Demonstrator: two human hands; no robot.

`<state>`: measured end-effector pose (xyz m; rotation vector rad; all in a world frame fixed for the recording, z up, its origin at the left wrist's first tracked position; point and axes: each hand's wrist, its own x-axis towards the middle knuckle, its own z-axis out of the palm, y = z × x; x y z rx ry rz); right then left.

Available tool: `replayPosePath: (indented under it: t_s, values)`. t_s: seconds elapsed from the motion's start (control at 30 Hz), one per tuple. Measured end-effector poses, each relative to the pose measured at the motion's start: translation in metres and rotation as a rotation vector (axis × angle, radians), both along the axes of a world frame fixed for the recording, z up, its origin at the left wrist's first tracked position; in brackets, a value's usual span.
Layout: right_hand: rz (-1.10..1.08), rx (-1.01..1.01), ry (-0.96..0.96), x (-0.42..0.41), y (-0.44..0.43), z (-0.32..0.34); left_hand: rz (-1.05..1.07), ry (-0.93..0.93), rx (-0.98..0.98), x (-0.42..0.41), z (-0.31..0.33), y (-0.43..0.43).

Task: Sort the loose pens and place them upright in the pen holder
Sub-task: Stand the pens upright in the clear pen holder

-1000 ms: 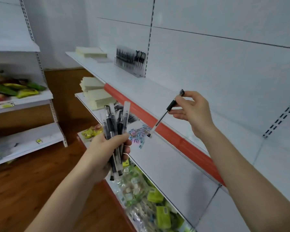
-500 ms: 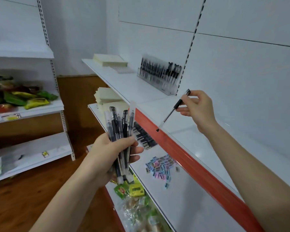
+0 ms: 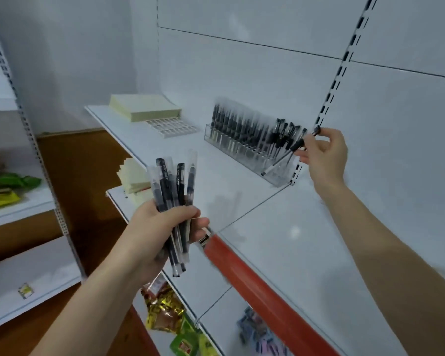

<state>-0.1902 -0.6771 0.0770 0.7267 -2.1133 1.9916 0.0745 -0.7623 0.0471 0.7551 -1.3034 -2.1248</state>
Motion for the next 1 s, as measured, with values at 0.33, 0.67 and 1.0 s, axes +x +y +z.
replayPosePath:
  t_s: [0.33,0.67,1.0]
  values:
    - [-0.402,0.063,0.156,-0.027,-0.046,0.001,-0.371,0.028,-0.021,-0.088,-0.005,-0.132]
    - [-0.454,0.360,0.141,-0.045,-0.078,0.002,-0.620,0.024,0.000,-0.144,-0.014,-0.176]
    - [-0.431,0.453,0.020,-0.056,-0.084,-0.011,-0.641,0.052,0.009,-0.171,-0.018,-0.178]
